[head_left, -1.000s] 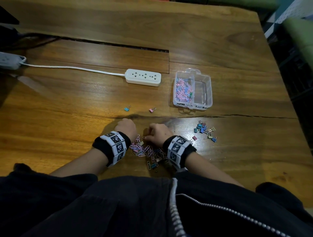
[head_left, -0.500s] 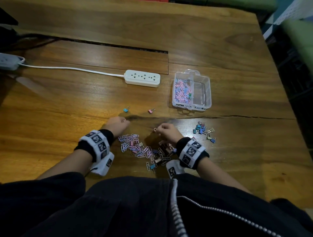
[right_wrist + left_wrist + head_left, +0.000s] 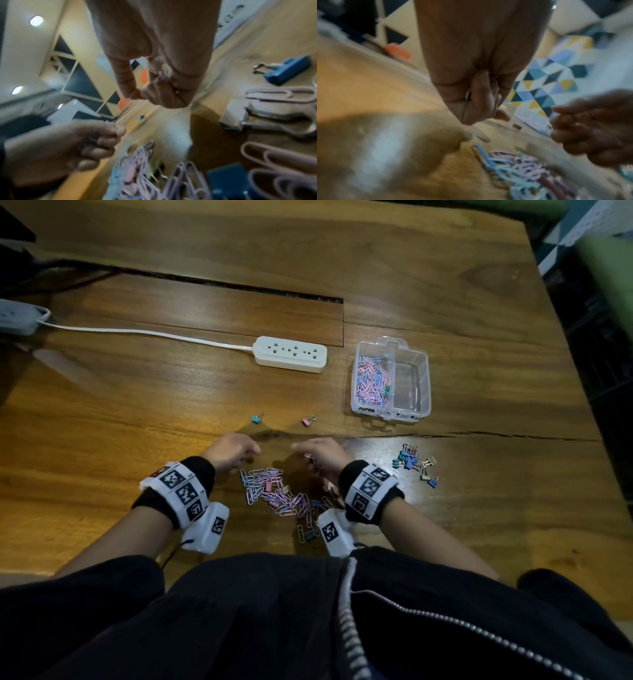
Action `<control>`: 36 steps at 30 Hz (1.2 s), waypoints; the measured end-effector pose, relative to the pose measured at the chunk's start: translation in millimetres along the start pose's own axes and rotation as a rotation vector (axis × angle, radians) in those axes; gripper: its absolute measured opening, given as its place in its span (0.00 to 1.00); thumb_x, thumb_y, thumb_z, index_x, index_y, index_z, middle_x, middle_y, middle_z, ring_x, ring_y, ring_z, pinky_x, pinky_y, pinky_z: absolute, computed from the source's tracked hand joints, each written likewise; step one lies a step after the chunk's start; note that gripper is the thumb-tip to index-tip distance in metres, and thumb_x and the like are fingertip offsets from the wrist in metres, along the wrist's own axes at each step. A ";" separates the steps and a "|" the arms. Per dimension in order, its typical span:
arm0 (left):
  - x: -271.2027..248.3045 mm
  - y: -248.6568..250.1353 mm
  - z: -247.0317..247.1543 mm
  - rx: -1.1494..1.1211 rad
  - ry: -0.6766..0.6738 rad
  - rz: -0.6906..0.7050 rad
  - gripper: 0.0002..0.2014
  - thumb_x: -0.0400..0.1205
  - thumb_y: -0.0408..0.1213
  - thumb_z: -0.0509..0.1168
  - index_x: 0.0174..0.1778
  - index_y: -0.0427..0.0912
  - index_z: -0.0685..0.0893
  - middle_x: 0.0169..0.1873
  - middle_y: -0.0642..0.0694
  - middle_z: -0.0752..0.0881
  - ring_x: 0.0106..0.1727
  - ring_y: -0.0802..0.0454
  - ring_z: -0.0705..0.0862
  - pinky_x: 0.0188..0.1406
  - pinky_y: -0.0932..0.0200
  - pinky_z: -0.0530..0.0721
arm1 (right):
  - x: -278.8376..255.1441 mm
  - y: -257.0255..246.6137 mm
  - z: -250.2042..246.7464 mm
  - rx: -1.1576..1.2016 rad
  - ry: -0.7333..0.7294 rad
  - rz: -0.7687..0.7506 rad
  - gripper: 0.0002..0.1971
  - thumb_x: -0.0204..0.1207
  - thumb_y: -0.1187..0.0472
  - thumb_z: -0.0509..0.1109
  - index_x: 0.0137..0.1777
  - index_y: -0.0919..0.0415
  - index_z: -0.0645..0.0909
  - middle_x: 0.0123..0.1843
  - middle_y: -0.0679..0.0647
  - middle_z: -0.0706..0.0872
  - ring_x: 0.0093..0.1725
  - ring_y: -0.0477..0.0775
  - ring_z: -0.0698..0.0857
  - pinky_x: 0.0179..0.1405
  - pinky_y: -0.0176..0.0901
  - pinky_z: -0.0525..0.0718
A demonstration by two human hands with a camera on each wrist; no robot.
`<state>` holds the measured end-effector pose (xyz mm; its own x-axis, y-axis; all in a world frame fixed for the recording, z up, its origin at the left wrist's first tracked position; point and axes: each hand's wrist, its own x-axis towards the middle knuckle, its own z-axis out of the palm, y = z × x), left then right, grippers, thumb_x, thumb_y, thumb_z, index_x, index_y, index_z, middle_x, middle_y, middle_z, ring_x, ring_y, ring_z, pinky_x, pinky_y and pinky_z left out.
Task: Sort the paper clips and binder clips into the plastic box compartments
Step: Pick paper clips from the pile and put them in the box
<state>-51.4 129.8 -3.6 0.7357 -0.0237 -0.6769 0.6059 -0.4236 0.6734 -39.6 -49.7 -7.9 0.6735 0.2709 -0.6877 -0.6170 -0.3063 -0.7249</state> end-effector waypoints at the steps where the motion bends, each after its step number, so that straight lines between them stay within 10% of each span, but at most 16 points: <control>1: -2.4 -1.6 0.3 0.186 0.015 0.034 0.11 0.85 0.35 0.52 0.48 0.37 0.80 0.38 0.46 0.80 0.32 0.55 0.73 0.40 0.56 0.79 | 1.1 -0.5 4.9 -0.127 0.014 -0.031 0.11 0.78 0.56 0.65 0.35 0.58 0.76 0.33 0.51 0.78 0.31 0.46 0.75 0.30 0.34 0.72; 7: -10.1 -19.8 -2.5 0.598 -0.001 0.120 0.10 0.81 0.44 0.62 0.52 0.41 0.78 0.54 0.42 0.82 0.52 0.50 0.76 0.54 0.55 0.74 | 8.2 3.6 25.2 -0.698 0.001 -0.220 0.11 0.74 0.60 0.69 0.56 0.61 0.80 0.59 0.58 0.84 0.58 0.57 0.82 0.61 0.51 0.80; 16: -5.5 -15.7 17.2 0.844 -0.036 0.186 0.09 0.78 0.46 0.66 0.44 0.44 0.80 0.45 0.47 0.82 0.47 0.51 0.79 0.48 0.57 0.76 | 6.9 5.6 20.2 -1.143 -0.014 -0.276 0.13 0.78 0.57 0.64 0.59 0.62 0.75 0.62 0.59 0.80 0.61 0.58 0.79 0.61 0.49 0.76; 21: 0.0 -0.5 17.5 0.694 -0.145 0.156 0.09 0.82 0.43 0.60 0.44 0.41 0.77 0.41 0.47 0.78 0.42 0.51 0.76 0.39 0.63 0.75 | -1.0 15.4 -2.7 -0.734 0.065 -0.149 0.03 0.78 0.59 0.63 0.46 0.58 0.74 0.53 0.57 0.82 0.50 0.54 0.81 0.49 0.45 0.81; 27: 1.3 39.9 24.9 -0.140 -0.284 0.008 0.15 0.83 0.31 0.52 0.28 0.44 0.65 0.23 0.52 0.66 0.15 0.61 0.64 0.12 0.71 0.62 | -31.2 19.1 -40.6 -0.069 0.065 -0.149 0.10 0.80 0.64 0.61 0.36 0.55 0.72 0.34 0.48 0.79 0.29 0.41 0.77 0.28 0.29 0.73; 36: 25.3 160.5 77.2 -0.420 -0.272 -0.016 0.11 0.82 0.32 0.53 0.32 0.43 0.67 0.25 0.51 0.64 0.19 0.58 0.63 0.14 0.69 0.63 | -33.2 -5.9 -92.1 0.174 0.288 -0.248 0.16 0.81 0.67 0.58 0.31 0.57 0.67 0.28 0.49 0.66 0.18 0.37 0.66 0.18 0.27 0.65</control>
<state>41.1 -8.7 64.5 0.6539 -0.2790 -0.7033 0.7270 -0.0260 0.6862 -20.8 -140.9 22.8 0.8815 0.0437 -0.4701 -0.4645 -0.0985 -0.8801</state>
